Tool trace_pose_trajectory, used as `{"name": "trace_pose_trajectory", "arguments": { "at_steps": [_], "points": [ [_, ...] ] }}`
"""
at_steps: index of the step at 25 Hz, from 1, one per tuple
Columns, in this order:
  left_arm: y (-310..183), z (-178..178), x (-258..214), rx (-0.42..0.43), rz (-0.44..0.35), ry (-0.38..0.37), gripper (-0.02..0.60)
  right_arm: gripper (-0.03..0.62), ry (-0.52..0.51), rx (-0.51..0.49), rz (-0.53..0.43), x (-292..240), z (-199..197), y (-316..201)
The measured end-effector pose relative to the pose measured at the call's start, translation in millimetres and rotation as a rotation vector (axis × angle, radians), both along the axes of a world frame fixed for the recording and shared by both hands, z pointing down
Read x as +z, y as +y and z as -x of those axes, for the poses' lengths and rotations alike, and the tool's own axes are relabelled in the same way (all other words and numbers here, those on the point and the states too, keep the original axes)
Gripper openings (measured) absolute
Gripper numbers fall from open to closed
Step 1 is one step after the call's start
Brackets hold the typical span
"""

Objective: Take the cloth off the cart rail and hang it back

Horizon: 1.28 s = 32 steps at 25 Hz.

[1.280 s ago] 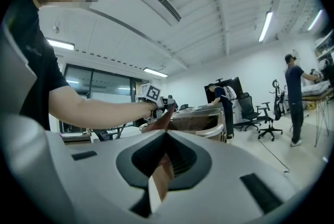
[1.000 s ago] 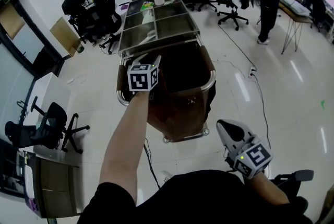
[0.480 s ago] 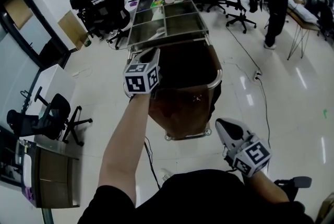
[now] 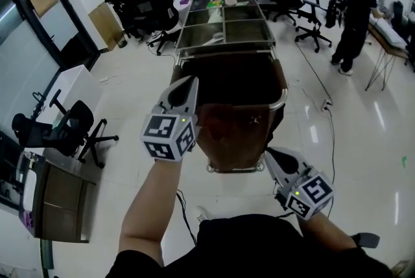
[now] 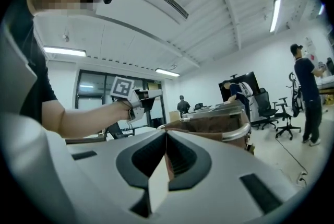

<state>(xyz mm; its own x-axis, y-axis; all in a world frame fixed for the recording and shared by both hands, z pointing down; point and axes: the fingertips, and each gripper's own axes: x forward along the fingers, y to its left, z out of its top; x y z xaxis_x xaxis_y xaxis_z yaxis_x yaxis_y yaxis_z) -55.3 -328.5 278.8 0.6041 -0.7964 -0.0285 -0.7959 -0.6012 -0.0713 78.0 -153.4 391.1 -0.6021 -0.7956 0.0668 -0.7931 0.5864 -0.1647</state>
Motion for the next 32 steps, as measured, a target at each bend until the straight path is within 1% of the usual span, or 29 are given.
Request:
{"name": "trace_pose_trajectory", "arguments": {
  "at_steps": [2, 4, 6, 9, 13, 18, 20, 22, 27, 29, 32],
  "points": [
    [33, 13, 4, -0.028, -0.032, 0.009, 0.000, 0.020, 0.005, -0.026, -0.008, -2, 8, 2],
    [64, 22, 13, -0.056, -0.045, 0.023, 0.000, 0.020, 0.009, -0.046, -0.015, -4, 15, 3],
    [91, 27, 24, -0.071, -0.034, 0.055, 0.000, 0.020, 0.011, -0.063, -0.017, -7, 21, 3],
    [126, 29, 39, -0.066, -0.011, 0.100, 0.000, 0.018, 0.006, -0.088, -0.014, -10, 33, 6],
    [160, 30, 51, -0.076, 0.011, 0.109, 0.000, 0.012, -0.011, -0.108, -0.015, -10, 41, 12],
    [191, 33, 60, -0.101, -0.031, 0.100, 0.000, 0.012, 0.004, -0.094, -0.041, -12, 41, 20],
    [201, 30, 73, -0.101, -0.014, 0.091, 0.000, 0.011, 0.014, -0.083, -0.039, -9, 40, 23],
    [208, 26, 90, -0.096, 0.022, 0.081, 0.000, 0.011, 0.026, -0.079, -0.021, -1, 39, 27],
    [219, 12, 118, -0.058, 0.124, 0.097, 0.000, 0.011, 0.058, -0.079, 0.074, 31, 39, 32],
    [223, 9, 123, -0.048, 0.139, 0.095, 0.000, 0.011, 0.052, -0.080, 0.092, 37, 40, 35],
    [225, 6, 126, -0.048, 0.148, 0.095, 0.000, 0.011, 0.058, -0.083, 0.074, 32, 42, 37]
  ]
}}
